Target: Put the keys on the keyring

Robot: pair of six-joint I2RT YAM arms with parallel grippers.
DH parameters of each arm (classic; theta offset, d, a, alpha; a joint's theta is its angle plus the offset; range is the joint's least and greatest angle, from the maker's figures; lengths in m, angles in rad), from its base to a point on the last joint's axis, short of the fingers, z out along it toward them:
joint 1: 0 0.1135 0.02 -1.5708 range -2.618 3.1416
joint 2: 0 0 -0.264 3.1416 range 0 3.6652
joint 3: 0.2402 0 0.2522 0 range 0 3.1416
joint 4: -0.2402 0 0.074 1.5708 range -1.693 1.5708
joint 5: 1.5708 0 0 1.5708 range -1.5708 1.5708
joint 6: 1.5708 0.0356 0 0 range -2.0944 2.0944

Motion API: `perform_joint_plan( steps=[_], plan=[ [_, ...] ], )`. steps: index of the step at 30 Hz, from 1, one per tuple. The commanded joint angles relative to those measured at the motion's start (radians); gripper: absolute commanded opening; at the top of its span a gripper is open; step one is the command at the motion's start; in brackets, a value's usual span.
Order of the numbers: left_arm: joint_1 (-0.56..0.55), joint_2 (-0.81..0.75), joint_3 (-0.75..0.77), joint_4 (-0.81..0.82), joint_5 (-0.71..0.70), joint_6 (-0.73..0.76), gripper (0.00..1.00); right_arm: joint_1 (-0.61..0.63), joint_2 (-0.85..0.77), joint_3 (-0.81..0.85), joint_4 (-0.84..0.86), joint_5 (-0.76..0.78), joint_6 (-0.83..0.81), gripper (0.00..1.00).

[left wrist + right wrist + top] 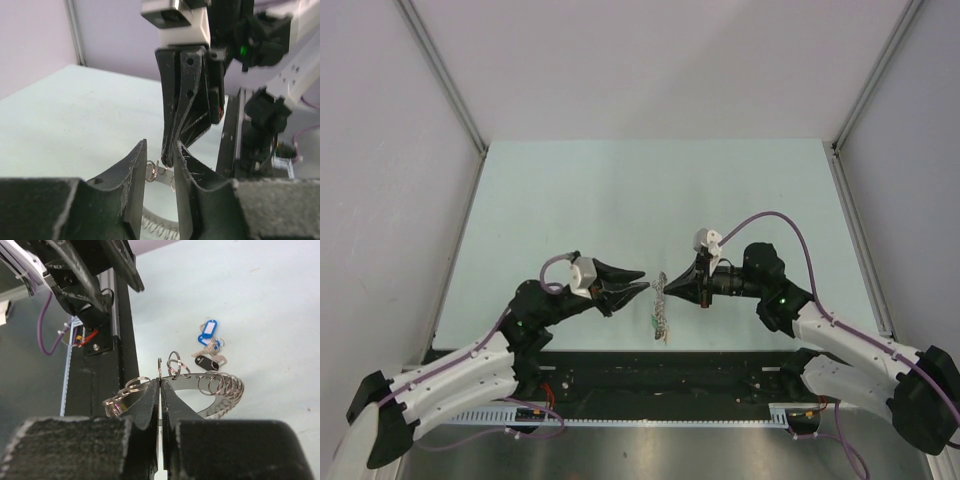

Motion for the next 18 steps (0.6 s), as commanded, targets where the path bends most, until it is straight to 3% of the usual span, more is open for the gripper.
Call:
perform_joint_plan(
  steps=[1,7,18],
  plan=[
    [0.005,0.058,0.107,-0.252,0.146,0.141,0.32,-0.003,-0.025,0.082,-0.094,0.015,-0.096,0.00],
    [0.005,0.122,0.187,-0.344,0.249,0.237,0.33,-0.001,-0.021,0.093,-0.125,-0.007,-0.145,0.00],
    [0.005,0.204,0.289,-0.499,0.238,0.330,0.30,-0.001,-0.025,0.093,-0.137,-0.018,-0.164,0.00]
  ],
)
